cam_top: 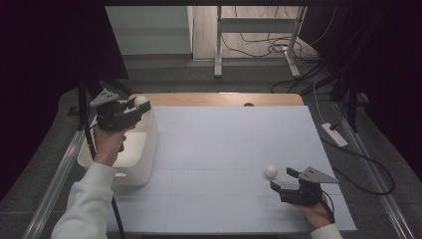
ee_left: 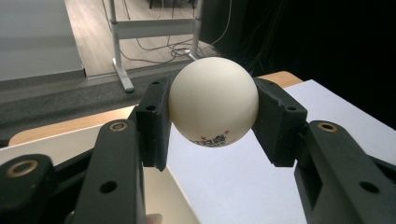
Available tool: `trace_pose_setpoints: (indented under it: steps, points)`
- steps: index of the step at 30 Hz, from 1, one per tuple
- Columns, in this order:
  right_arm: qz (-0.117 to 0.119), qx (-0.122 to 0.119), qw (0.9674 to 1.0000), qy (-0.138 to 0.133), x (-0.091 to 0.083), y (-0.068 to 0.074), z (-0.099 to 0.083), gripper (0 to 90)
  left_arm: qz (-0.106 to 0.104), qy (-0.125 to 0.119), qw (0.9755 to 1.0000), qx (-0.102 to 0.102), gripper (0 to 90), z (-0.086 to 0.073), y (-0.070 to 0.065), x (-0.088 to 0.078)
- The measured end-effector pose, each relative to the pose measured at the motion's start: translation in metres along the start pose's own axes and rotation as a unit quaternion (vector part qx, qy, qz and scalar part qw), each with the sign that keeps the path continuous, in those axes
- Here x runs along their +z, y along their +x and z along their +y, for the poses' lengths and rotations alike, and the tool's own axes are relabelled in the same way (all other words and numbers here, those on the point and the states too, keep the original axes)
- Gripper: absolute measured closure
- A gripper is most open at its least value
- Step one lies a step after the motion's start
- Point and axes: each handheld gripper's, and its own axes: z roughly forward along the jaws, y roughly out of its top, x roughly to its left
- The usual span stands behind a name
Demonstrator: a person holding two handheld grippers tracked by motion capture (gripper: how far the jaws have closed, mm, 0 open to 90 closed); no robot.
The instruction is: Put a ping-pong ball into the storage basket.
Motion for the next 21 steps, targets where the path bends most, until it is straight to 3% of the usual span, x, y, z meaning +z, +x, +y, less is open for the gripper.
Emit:
trace_pose_setpoints:
  steps: [21]
  points:
    - [0.0,-0.002,1.0,-0.002,0.0,0.0,0.0,15.9,0.03,0.007,0.9995,-0.009,50.4,-0.001,0.019,-0.01]
